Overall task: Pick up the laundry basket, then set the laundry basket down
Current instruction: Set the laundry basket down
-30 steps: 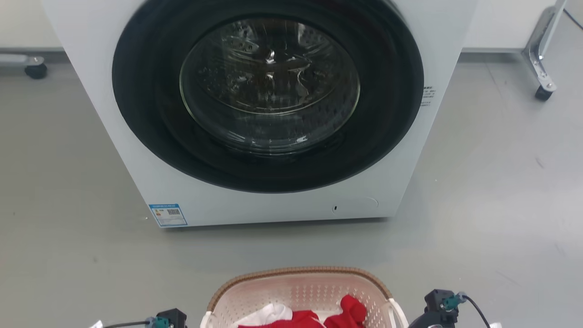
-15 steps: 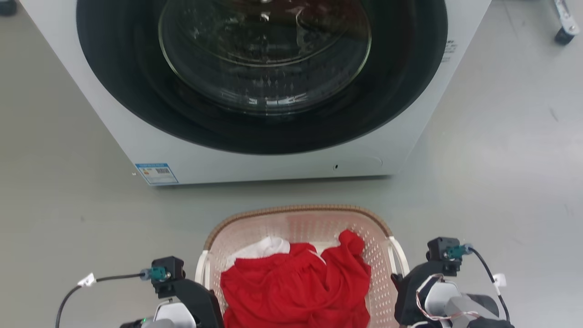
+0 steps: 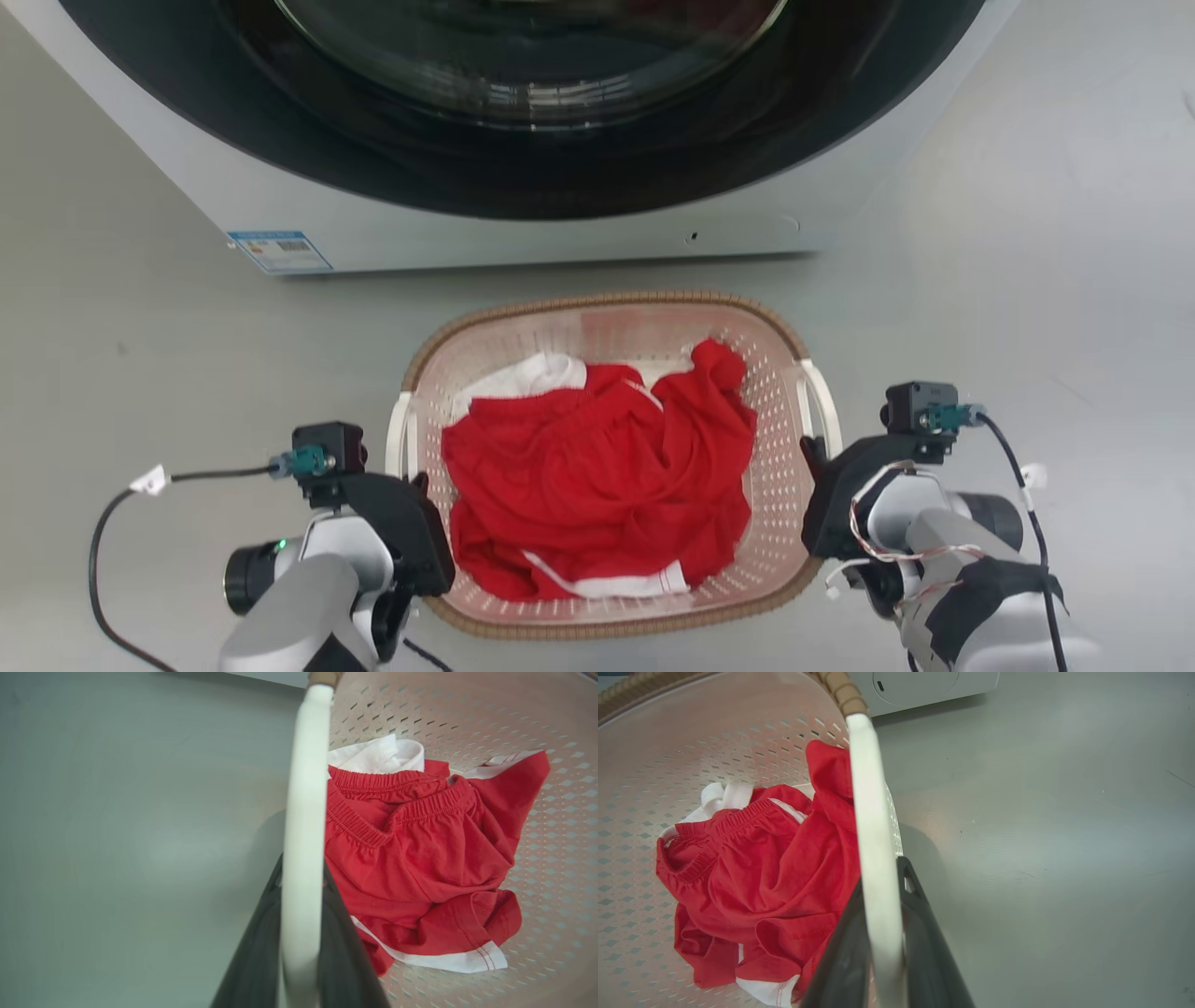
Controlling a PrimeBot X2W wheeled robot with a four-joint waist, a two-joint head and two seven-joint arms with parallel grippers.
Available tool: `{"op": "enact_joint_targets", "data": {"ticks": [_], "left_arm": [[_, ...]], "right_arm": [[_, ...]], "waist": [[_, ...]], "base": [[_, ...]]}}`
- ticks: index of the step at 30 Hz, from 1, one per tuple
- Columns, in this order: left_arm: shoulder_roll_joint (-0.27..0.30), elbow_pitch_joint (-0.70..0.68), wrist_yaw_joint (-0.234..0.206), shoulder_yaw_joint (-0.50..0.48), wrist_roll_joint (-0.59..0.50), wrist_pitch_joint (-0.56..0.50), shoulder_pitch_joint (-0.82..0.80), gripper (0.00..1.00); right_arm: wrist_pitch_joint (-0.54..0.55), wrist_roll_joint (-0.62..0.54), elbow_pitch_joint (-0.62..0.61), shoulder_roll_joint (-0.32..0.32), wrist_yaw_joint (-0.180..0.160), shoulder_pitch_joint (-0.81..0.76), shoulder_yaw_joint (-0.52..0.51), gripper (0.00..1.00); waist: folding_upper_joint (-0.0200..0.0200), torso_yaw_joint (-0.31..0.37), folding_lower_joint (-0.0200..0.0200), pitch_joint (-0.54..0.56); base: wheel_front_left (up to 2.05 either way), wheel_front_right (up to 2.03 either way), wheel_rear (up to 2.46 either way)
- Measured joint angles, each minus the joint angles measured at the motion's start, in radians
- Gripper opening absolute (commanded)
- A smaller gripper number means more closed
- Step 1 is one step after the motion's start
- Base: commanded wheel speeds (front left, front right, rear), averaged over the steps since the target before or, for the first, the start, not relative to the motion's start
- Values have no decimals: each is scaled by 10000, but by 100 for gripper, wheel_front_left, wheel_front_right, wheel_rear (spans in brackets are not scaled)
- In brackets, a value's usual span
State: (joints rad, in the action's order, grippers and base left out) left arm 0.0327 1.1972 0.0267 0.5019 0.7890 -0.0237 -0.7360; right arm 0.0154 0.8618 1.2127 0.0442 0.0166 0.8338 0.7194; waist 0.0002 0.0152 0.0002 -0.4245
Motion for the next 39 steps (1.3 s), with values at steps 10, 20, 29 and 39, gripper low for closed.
{"op": "enact_joint_targets", "data": {"ticks": [10,20,29,39], "left_arm": [[40,-88,-150,84,-362,552,-1035,0],[58,-107,-267,125,-545,1131,-1831,0],[50,-71,-267,163,-600,1471,-2401,0],[-25,125,-251,205,-617,1783,-2651,0]], "right_arm": [[-468,-176,-61,138,-88,971,-50,0],[-1066,-407,-107,199,-215,1791,-50,0],[-1517,-460,-92,265,-267,2268,-73,0],[-1881,-472,29,272,-270,2432,-98,0]], "waist": [[0,45,0,-1353],[0,38,0,-2662],[0,18,-1,-3637],[0,-69,-1,-4270]], "base": [[0,0,0],[0,0,0],[0,0,0],[0,0,0]]}}
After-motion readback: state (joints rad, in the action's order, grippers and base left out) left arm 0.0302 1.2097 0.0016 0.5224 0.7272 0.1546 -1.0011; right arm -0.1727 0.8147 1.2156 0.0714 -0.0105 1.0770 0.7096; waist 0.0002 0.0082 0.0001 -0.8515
